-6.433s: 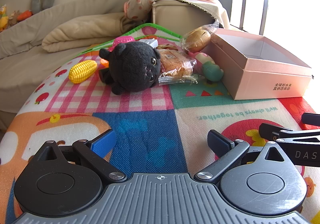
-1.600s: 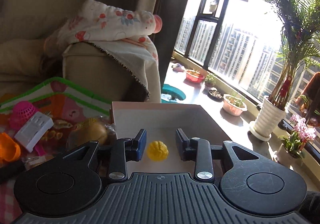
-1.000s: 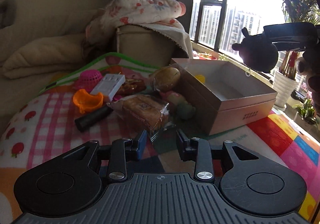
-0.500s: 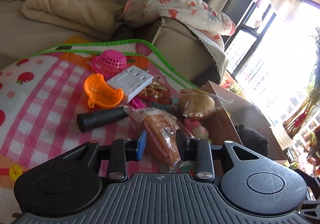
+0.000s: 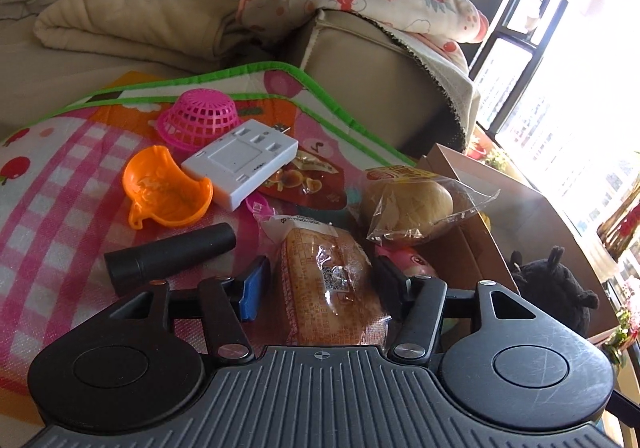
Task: Organize objects
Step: 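Grasp the bagged bread roll with the left gripper while the right gripper grasps the orange toy cup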
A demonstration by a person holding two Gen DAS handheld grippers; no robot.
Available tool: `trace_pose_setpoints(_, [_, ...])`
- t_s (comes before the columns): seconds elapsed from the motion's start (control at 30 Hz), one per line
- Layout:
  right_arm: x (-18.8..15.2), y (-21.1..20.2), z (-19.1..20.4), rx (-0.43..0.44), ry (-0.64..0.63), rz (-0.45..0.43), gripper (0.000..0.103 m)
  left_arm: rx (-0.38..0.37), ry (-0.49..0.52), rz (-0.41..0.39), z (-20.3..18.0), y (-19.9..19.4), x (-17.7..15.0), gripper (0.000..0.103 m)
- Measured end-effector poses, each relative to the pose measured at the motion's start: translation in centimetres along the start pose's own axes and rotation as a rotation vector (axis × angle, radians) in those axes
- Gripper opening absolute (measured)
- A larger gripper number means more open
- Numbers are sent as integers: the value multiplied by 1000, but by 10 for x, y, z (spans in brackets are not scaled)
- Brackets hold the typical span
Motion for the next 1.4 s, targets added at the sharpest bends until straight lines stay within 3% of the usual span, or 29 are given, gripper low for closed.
trace_pose_setpoints(0.2, [8,-3,11,12,-47,-12,103,-57,94,-3,22,-45,-30,56])
trace_pose_setpoints(0.43, [61,-6,71,164,-142,-61,103,33,81,-65,89,-93,-40,56])
trace_pose_setpoints(0.57, [95,23,118,261,-146,-2,103,1,46,-92,110,-104,-44,56])
trace_pose_setpoints(0.83, [134,112,193,317,-83,161,103,-28,-24,-122,128,-114,-49,56])
trace_pose_setpoints(1.03, [139,160,225,259,-131,250,86,-27,-17,-127,126,-114,-49,56])
trace_pose_setpoints(1.1, [136,165,229,253,-148,281,74,-39,-33,-128,128,-114,-49,56])
trace_pose_setpoints(1.17, [132,165,230,261,-163,314,50,-43,-40,-129,129,-114,-50,56])
trace_pose_setpoints(1.4, [124,122,207,249,-226,256,49,-38,-36,-128,128,-113,-49,56])
Point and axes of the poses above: each gripper's, at about its wrist camera, not at the fingertips, and y roughly the way its jaws point, z to its left, x to its top, the point moved 4 cm from there along y, roughly the way its jaws point, and after that the axes turned 4 degrees about z, right-handed, at the moved point
